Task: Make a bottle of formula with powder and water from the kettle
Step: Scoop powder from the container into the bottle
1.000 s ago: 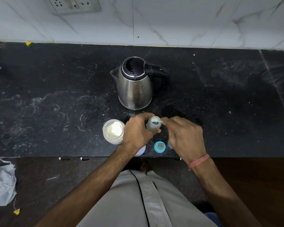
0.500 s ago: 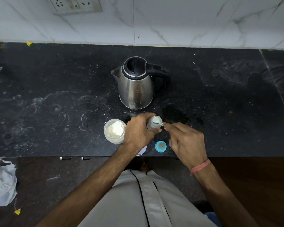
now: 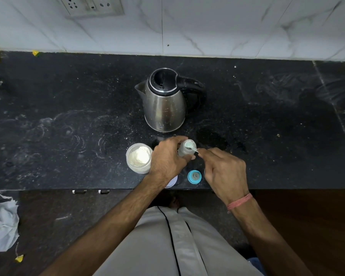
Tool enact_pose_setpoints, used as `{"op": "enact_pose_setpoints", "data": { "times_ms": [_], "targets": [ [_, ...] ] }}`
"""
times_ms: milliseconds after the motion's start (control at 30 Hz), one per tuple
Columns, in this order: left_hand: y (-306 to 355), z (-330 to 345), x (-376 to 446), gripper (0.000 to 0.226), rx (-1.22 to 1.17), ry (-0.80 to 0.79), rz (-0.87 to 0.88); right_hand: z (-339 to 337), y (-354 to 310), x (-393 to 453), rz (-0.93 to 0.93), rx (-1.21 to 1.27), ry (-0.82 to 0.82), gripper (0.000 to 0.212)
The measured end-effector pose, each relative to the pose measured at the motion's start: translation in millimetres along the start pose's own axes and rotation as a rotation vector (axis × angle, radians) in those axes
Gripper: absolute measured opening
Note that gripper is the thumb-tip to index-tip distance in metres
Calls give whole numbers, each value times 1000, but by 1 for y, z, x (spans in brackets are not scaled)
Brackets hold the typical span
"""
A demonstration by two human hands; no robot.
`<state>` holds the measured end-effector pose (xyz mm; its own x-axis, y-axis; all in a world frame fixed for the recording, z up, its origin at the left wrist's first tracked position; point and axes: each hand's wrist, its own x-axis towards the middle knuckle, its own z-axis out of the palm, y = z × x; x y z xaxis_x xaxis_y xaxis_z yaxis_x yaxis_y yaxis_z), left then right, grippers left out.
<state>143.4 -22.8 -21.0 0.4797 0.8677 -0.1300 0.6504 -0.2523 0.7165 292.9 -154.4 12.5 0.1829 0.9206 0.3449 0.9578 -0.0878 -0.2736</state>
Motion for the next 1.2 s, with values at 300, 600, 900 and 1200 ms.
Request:
{"op": "enact_pose_setpoints", "data": {
  "times_ms": [300,600,900,1200],
  "targets": [
    [0,-2,0,54,-11,-10,-11,-1,1,5,12,-38,-9,32],
    [2,-4,0,53,-10,-26,-21,-7,-4,16,81,-13,-26,28],
    [2,-1,0,62,-12,-15,-31,-11,-11,20,507,368,79,13],
    [3,5,-31,125,-127,63,-6,-11,-10,22,845,835,167,14]
  ]
}}
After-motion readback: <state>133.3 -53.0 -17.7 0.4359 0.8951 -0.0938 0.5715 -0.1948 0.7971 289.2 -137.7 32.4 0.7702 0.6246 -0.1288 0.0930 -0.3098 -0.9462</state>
